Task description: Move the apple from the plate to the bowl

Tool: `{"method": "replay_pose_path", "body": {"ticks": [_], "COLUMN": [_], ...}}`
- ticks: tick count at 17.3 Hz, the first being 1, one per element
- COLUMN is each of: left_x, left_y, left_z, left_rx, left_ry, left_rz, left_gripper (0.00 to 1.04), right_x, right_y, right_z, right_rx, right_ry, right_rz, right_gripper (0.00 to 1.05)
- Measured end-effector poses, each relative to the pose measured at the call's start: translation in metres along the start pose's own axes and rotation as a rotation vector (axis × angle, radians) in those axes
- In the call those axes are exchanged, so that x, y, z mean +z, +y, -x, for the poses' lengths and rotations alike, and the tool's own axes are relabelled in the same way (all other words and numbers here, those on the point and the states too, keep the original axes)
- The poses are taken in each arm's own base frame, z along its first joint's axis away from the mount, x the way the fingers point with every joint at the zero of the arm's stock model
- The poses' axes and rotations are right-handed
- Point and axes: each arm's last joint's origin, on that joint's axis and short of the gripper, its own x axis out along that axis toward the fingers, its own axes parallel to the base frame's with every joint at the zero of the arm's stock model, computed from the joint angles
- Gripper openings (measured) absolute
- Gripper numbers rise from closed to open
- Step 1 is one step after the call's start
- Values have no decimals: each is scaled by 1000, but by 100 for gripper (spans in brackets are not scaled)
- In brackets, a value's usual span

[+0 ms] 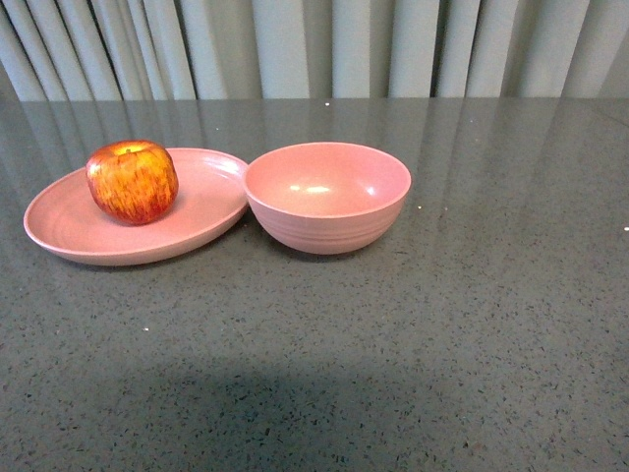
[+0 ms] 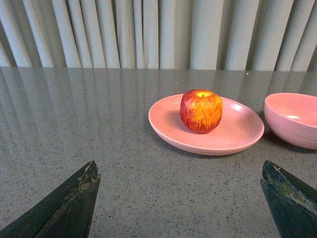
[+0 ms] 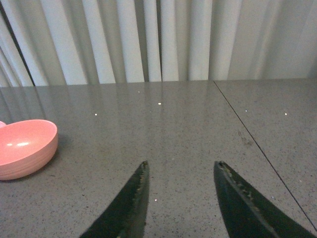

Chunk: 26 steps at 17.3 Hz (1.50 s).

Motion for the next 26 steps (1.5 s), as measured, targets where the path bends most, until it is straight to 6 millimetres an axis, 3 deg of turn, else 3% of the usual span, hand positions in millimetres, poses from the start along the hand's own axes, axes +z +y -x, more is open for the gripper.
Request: {"method": "replay_pose_path", "body": {"ticks": [2, 4, 6, 10, 16, 18, 26], "left_x": [0, 0, 0, 0, 0, 0, 0], "left_y": [0, 0, 0, 0, 0, 0, 0], "left_z": [0, 0, 0, 0, 0, 0, 0], "left_rx": [0, 0, 0, 0, 0, 2, 0], "left_ry": [0, 1, 0, 1, 0, 1, 1], "left_rz": [0, 0, 0, 0, 0, 0, 0], "left_gripper": [98, 98, 98, 98, 98, 98, 98], "right_x": [-7, -11, -23, -39, -43, -53, -52], "right_y": [0, 0, 0, -1, -1, -1, -1], "right_z": [3, 3, 5, 17, 18, 18, 18], "right_rx": [0, 1, 0, 0, 0, 0, 1], "right_ry": [-11, -6, 6, 17, -4, 3, -8], "right_rz": [7, 8, 16, 18, 18, 18, 18], "right_gripper": [25, 18, 2, 2, 2, 2, 2]}}
